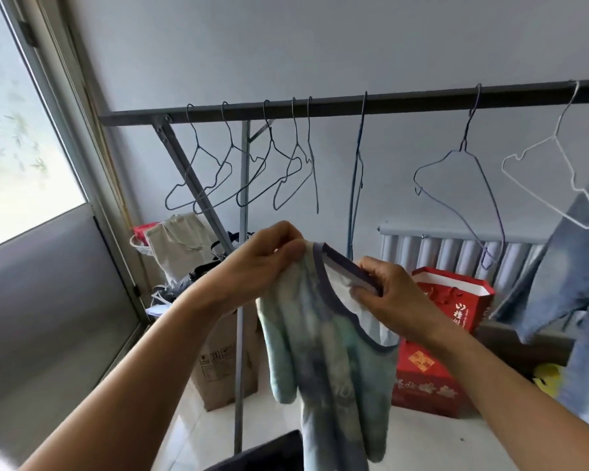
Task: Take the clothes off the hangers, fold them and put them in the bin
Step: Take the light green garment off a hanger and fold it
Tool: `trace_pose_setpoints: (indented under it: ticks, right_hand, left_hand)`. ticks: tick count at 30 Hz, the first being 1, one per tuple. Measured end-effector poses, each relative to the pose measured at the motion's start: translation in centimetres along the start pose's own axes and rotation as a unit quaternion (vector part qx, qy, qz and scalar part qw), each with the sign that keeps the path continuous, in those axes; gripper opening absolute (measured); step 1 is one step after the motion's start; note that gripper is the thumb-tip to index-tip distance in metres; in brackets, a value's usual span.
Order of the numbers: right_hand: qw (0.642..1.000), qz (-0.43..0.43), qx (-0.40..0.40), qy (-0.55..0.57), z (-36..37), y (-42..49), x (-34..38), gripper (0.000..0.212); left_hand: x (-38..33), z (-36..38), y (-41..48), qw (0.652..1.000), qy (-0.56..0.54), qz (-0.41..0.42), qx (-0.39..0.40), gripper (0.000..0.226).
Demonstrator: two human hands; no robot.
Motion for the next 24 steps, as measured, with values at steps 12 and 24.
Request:
trace_pose_setpoints:
  ticks: [12,24]
  right_hand:
    - [0.996,0.049,0.024,-0.073,-2.6,-0.1,-2.8,0.021]
    - [0.959,0.025,0.134,0.248,-1.1,0.3,-0.3,0.030]
  left_hand:
    - [3.2,-4.4,-3.2,0.992,0.117,-0.023,0.036,0.014]
    - [4.9,-6.9,-4.4,0.998,-0.031,-0.049,-0.036,0.029]
Point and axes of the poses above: each hand's wrist, its own y-axis towards the middle knuckle, its own z-axis out of the palm, x = y × z, the point moved 10 cm from there along y, towards the middle knuckle, and after that the axes turned 9 degrees about x, right-handed, at the moved point
